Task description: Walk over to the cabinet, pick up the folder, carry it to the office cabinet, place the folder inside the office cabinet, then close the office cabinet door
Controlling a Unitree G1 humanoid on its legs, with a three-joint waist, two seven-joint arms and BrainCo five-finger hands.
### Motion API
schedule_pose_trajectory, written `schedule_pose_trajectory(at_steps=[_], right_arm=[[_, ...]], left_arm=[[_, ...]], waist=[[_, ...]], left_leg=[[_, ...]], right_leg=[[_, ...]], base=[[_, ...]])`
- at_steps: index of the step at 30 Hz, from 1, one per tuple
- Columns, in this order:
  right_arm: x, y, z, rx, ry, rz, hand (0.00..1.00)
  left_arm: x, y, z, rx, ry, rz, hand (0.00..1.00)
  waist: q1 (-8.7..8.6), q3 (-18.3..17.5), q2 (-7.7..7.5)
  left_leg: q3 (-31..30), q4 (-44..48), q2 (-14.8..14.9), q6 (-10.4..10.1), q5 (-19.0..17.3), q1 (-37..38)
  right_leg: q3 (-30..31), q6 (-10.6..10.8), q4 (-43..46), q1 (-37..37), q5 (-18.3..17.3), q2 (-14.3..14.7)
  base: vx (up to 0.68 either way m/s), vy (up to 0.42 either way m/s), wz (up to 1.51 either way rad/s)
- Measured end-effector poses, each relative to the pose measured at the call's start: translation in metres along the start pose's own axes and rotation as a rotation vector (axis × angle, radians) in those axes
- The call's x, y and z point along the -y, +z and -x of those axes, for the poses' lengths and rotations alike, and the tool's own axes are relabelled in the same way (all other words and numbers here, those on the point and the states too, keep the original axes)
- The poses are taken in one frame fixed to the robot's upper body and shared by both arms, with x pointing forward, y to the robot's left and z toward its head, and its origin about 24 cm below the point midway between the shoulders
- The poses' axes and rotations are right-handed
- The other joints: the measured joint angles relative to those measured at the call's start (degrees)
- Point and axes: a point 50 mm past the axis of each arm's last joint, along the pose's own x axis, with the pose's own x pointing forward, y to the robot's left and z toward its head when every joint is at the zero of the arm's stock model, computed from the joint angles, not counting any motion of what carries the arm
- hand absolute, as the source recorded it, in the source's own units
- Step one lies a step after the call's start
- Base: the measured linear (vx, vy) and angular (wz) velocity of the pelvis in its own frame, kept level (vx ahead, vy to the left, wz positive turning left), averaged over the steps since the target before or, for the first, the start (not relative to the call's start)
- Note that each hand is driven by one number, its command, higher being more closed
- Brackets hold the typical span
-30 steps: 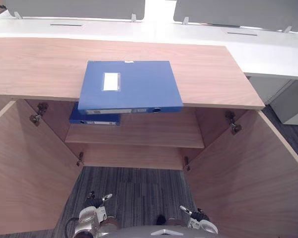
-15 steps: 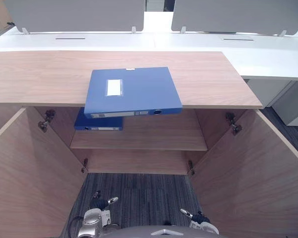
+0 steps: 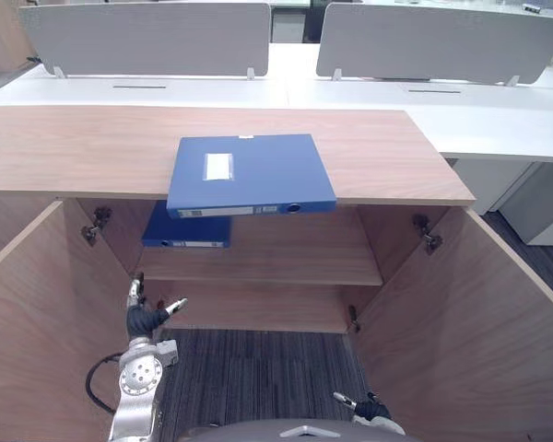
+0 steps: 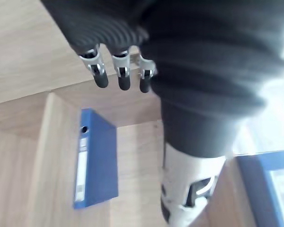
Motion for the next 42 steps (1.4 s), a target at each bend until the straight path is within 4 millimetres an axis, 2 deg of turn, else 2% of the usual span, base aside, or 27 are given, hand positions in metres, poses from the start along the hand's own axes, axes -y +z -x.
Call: schedule_pose_trajectory(at_steps=[1,2,5,15,18,23,29,33,42], right_arm=[[0.000,0.000,0.000,0.000,0.001,0.002,0.00],[0.000,0.000,0.000,0.000,0.002,0.005,0.00],[0.001,-0.001,0.000,-0.006,0.000,0.009,0.00],[0.003,0.001,-0.002,-0.006,-0.001,0.028,0.00],[0.009,0.002,-0.003,-0.009,-0.012,0.053,0.00],[0.018,0.003,-0.004,-0.006,-0.026,0.088,0.00],[0.022,0.001,-0.004,-0.017,-0.034,0.095,0.00],[0.024,-0.001,-0.005,-0.034,-0.040,0.104,0.00],[0.026,-0.001,-0.005,-0.032,-0.043,0.104,0.00]], left_arm=[[-0.001,0.003,-0.001,0.016,0.005,-0.009,0.00],[-0.008,0.018,-0.004,0.097,0.032,-0.054,0.00],[-0.016,0.044,-0.008,0.237,0.078,-0.136,0.00],[-0.019,0.092,-0.014,0.543,0.120,-0.421,0.00],[-0.007,0.102,-0.014,0.628,0.069,-0.504,0.00],[0.020,0.119,-0.013,0.811,-0.018,-0.678,0.00],[0.044,0.131,-0.010,0.944,-0.079,-0.778,0.00],[0.059,0.129,-0.016,0.958,-0.121,-0.853,0.00],[0.068,0.125,-0.029,0.952,-0.114,-1.014,0.00]], waist=[[0.01,-0.11,-0.01],[-0.01,-0.26,0.09],[-0.04,-0.93,0.32],[-1.06,-0.93,0.40],[-1.14,-0.92,0.43],[-2.60,-0.89,0.53],[-4.17,-0.63,0.98],[-4.99,-0.54,1.13],[-6.74,-0.49,1.21]], left_leg=[[0.00,-0.11,0.00,0.01,0.02,0.07],[-0.01,-0.27,0.01,0.03,0.04,0.35],[-0.09,-0.85,-0.08,0.04,0.00,0.82],[-1.47,-1.17,-0.58,0.12,0.05,1.27],[-1.58,-1.17,-0.69,0.22,0.12,1.27],[-1.60,-1.19,-0.80,0.25,0.14,1.27],[-1.56,-1.31,-0.93,0.25,0.14,1.25],[-1.49,-1.32,-0.95,0.25,0.14,1.23],[-0.73,-1.85,-0.96,0.23,0.12,1.24]], right_leg=[[-0.01,0.00,-0.09,0.00,0.00,0.02],[-0.05,-0.01,-0.30,0.55,0.06,0.13],[-0.20,-0.05,-0.71,0.75,0.04,0.20],[-1.32,-0.72,-1.42,1.91,-0.24,-0.03],[-1.33,-0.93,-1.44,1.92,-0.34,-0.10],[-1.29,-1.00,-1.72,1.92,-0.22,-0.13],[-1.05,-1.09,-2.99,2.15,0.63,-0.08],[-0.93,-1.15,-3.44,2.27,0.89,-0.06],[0.11,-1.08,-3.63,1.57,0.94,-0.01]], base=[[0.06,0.001,0.00],[0.08,0.006,0.00],[0.04,0.004,0.00],[-0.01,-0.005,0.06],[-0.04,-0.011,0.01],[-0.01,-0.003,0.00],[-0.02,-0.011,-0.04],[-0.01,-0.004,-0.01],[-0.01,-0.009,-0.04]])
